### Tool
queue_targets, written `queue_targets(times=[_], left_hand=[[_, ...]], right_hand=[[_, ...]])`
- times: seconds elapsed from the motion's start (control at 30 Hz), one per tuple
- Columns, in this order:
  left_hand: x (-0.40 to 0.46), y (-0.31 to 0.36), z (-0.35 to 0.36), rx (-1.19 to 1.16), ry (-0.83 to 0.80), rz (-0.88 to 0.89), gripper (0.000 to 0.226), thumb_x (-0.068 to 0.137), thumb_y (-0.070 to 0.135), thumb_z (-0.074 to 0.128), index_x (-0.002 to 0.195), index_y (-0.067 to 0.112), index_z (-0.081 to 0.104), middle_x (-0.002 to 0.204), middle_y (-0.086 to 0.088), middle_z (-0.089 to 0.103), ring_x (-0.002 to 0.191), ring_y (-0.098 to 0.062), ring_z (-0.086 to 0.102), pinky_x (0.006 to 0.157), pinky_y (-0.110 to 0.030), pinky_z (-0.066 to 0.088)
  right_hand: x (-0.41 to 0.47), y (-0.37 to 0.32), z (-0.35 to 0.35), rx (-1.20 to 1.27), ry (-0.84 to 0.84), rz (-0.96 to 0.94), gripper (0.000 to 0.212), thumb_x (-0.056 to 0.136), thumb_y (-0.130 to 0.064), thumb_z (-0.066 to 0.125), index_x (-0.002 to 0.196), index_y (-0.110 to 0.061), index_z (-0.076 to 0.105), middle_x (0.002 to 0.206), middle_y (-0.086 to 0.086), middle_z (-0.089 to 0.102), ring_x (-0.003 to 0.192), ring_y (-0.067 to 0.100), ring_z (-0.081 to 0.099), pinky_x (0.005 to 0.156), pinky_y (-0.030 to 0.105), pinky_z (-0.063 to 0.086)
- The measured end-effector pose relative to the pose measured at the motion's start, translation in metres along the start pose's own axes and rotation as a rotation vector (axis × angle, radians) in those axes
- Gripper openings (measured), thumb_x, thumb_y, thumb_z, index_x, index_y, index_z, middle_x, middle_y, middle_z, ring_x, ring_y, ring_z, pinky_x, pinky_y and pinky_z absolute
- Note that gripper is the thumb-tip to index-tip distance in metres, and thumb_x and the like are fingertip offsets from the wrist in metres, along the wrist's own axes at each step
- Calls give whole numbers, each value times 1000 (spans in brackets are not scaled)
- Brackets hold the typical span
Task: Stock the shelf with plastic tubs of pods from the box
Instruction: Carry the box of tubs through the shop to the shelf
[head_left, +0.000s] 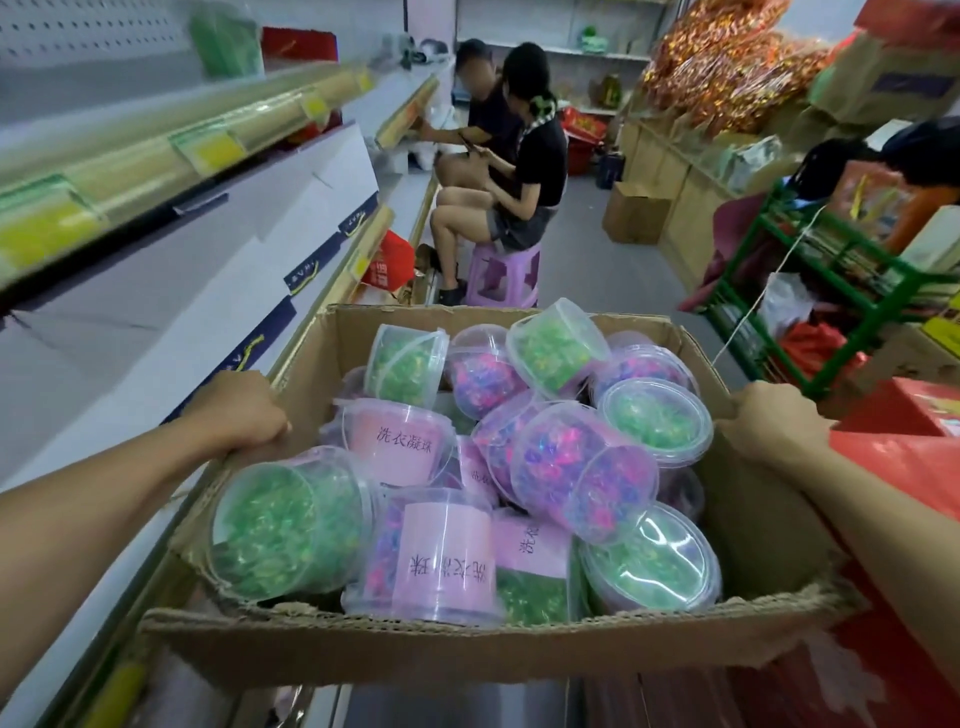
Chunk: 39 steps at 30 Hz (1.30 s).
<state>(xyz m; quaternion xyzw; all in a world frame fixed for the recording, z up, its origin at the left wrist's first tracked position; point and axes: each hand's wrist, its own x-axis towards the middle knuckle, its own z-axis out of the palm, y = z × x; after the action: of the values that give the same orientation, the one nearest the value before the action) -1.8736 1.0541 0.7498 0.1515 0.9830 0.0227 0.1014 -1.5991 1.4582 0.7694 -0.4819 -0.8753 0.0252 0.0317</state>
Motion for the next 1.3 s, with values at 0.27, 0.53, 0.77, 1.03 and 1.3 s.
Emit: queue_targets(times=[0.27, 0.53, 0.77, 1.03, 1.3], left_hand=[[120, 35, -21, -53, 6, -24, 23, 70, 31, 69, 60, 14, 58, 74, -7, 57, 65, -21, 52, 52, -24, 34], [220, 95, -24, -35, 18, -49, 28, 72, 25, 68, 56, 10, 50, 65, -7, 55, 66, -25, 54, 49, -25, 32], [290, 132, -13, -91, 26, -137, 27, 71, 22, 68, 54, 11, 50, 60, -6, 51, 56, -19, 47, 44, -23, 26], [372, 153, -6, -38, -12, -141, 22, 75, 29, 65, 64, 11, 58, 71, -5, 60, 66, -20, 54, 51, -26, 37], [447, 173, 15, -83, -39, -246, 31, 76, 29, 67, 56, 11, 52, 64, -7, 55, 62, -24, 56, 50, -26, 38]], right_hand=[[110, -38, 17, 21, 16, -4, 25, 77, -31, 66, 94, -14, 69, 94, 16, 64, 86, 36, 61, 74, 39, 51], [259, -70, 44, 2, 11, -90, 20, 78, -29, 64, 90, -15, 70, 90, 13, 62, 84, 35, 60, 68, 35, 45], [371, -107, 56, -10, -9, -155, 27, 79, -33, 61, 98, -15, 70, 86, 13, 59, 85, 36, 61, 67, 34, 42], [462, -156, 86, -57, -60, -168, 23, 83, -26, 61, 98, -11, 70, 78, 11, 53, 81, 36, 60, 66, 33, 42], [538, -200, 119, -43, -93, -191, 22, 85, -25, 58, 95, -9, 69, 77, 11, 61, 71, 33, 60, 69, 39, 53]])
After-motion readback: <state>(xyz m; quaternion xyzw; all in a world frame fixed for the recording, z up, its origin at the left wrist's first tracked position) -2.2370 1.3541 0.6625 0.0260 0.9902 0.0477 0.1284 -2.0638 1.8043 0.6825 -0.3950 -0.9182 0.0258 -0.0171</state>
